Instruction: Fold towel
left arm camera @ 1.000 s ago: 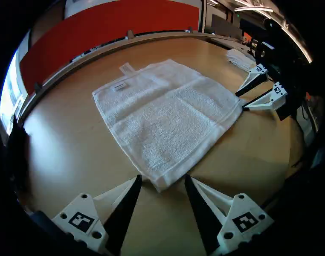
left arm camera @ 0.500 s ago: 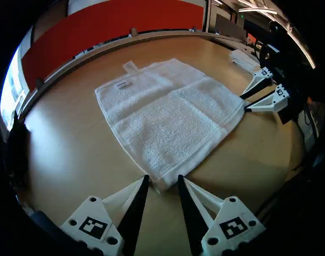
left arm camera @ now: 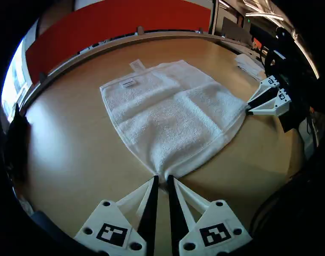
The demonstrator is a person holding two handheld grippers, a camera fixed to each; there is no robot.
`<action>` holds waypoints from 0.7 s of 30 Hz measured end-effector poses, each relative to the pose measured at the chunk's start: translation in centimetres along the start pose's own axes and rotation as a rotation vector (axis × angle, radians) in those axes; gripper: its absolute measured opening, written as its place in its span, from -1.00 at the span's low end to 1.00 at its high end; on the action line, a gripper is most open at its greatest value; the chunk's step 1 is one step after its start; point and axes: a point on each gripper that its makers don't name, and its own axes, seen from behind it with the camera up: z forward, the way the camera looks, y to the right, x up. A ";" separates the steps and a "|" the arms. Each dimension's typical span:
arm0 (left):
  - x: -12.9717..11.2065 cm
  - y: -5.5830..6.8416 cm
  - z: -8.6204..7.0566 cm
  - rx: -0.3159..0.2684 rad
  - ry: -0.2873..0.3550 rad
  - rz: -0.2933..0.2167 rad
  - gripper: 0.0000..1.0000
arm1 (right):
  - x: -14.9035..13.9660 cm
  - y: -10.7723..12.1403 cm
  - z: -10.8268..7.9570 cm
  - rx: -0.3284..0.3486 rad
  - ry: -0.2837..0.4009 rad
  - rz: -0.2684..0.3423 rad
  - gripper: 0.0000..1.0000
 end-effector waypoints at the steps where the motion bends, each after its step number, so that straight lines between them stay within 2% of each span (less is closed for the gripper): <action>1: 0.0 0.0 0.0 -0.003 0.000 -0.007 -0.69 | 0.1 0.1 0.0 -0.002 0.003 0.002 -0.70; 5: 0.1 0.1 -0.1 -0.012 0.002 -0.026 -0.71 | 0.4 0.3 -0.2 -0.008 0.010 0.006 -0.70; 11: 0.5 0.5 -0.6 -0.010 0.006 -0.025 -0.72 | 1.4 0.8 -0.9 -0.023 0.031 -0.004 -0.71; 21: 2.4 0.5 -3.0 0.000 0.032 -0.067 -0.72 | 3.9 1.1 -2.9 -0.044 0.080 -0.018 -0.70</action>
